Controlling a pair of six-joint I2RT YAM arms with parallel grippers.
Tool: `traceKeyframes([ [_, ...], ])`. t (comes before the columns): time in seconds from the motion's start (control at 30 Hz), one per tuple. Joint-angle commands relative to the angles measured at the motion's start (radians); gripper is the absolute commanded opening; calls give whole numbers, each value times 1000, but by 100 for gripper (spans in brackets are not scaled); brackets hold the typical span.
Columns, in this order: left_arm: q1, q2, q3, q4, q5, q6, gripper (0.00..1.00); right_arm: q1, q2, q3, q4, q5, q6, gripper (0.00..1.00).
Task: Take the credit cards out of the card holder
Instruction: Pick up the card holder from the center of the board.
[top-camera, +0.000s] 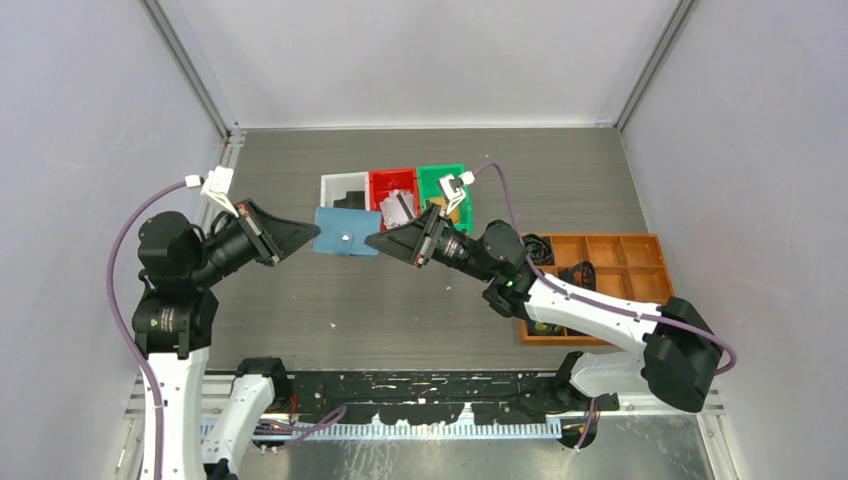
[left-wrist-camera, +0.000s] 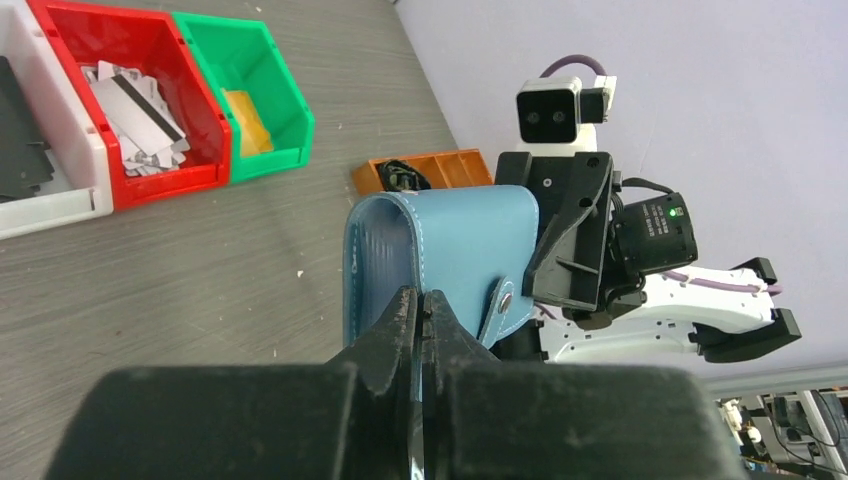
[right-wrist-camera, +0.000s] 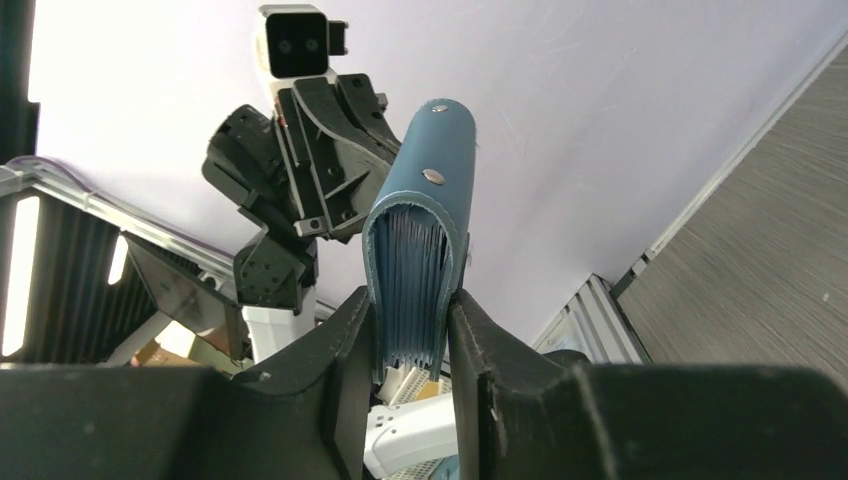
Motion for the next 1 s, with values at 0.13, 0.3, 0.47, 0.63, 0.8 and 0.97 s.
traceKeyframes([
  [0.13,-2,14,17,-50,23,68,0,-2,-43,107,-86,-35,-79,22],
  [0.3,-2,9,-1,-48,28,86,0,-1,-106,189,-378,-13,-252,20],
  [0.47,-2,8,-33,0,59,23,0,-1,-73,211,-337,-25,-228,66],
  [0.63,-2,17,-35,8,63,6,0,-1,-6,230,-264,-56,-162,44],
  [0.8,-2,2,-42,14,62,10,0,0,-20,244,-362,-15,-203,38],
  [0.97,-2,2,-37,-23,64,81,29,-1,-61,271,-485,32,-274,9],
])
